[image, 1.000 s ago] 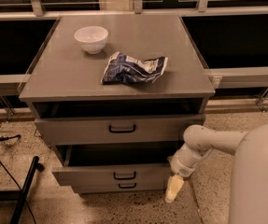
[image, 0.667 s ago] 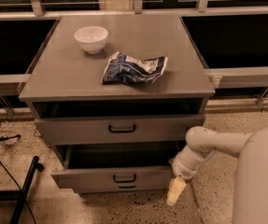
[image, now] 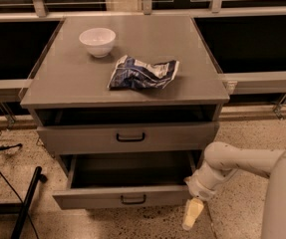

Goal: Open middle drawer

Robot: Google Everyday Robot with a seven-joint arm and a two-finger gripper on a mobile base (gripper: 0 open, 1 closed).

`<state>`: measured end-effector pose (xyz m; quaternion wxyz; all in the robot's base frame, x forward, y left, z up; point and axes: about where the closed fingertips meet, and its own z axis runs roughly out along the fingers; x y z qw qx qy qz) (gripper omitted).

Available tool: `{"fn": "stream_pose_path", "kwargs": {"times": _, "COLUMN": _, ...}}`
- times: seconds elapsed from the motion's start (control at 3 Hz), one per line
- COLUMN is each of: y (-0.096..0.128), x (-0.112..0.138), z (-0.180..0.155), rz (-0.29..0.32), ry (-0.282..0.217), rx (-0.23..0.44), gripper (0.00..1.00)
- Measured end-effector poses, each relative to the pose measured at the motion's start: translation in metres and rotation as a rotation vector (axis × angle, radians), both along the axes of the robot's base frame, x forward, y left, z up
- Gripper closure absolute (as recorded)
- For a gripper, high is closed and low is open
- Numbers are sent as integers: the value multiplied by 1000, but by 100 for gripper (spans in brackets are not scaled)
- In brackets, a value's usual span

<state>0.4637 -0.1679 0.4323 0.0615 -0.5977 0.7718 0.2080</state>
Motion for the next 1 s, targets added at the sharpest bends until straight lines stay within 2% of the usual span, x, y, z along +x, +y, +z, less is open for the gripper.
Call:
{"fn": "stream_pose_path", "kwargs": {"times": 0.67, "y": -13, "x": -43, "z": 16, "rz": -15, "ry": 39, "rx": 12, "gripper": 0}}
{"fn": "stream_pose_path", "kwargs": {"times": 1.0, "y": -23, "x": -68, "z": 25, "rz": -15, "ry": 77, "rx": 2, "gripper": 0}}
